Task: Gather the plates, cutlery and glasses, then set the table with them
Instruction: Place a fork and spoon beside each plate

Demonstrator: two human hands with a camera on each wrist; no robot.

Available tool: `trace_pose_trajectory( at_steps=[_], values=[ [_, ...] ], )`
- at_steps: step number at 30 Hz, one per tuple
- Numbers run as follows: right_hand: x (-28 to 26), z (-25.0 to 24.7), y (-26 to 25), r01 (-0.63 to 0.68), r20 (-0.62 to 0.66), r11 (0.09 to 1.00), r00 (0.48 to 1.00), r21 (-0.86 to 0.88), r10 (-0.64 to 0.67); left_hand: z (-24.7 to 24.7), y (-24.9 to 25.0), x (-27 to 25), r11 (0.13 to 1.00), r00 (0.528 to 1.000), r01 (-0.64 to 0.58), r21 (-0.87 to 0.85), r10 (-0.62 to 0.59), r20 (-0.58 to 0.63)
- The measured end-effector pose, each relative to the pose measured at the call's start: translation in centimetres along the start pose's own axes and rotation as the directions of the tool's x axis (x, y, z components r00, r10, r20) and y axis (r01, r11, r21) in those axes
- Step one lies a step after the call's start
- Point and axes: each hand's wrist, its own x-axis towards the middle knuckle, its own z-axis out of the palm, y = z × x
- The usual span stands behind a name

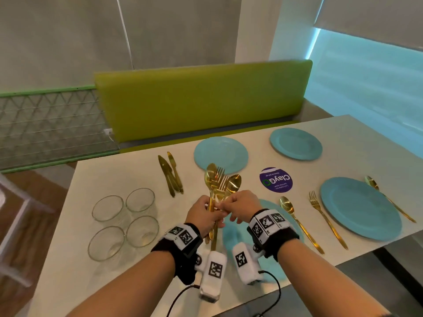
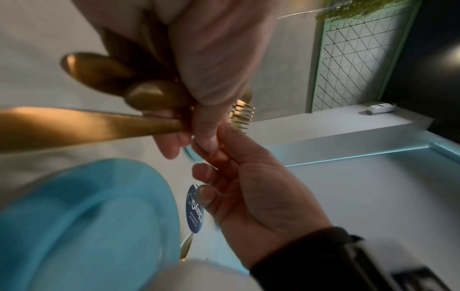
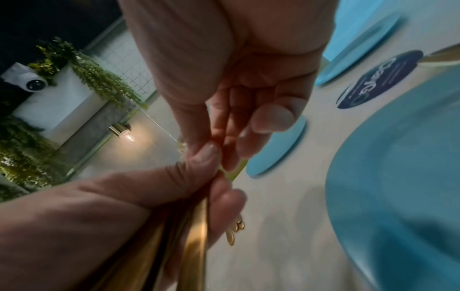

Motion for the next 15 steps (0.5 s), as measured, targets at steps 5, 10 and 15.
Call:
trace_pose_trajectory(
  at_steps=[5, 10, 15],
  values=[
    [-0.4, 2.3, -0.7, -0.043, 0.097, 0.999, 0.995, 0.024, 0.040, -2.2, -0.9, -1.5, 0.996, 0.999, -0.044, 0.072, 0.046, -0.028],
    [-0.6, 3.4, -0.9, -0.029, 0.101, 0.993, 0.995, 0.117, 0.017, -3.4, -1.6, -2.0, 1.000, 0.998, -0.014, 0.005, 0.014, -0.054],
    [-1.0, 4.1, -0.3, -0.024, 0.098, 0.964, 0.995, 0.266, -0.002, -3.7, -1.6, -2.4, 0.995, 1.000, 0.021, -0.097, -0.022, -0.015]
  ],
)
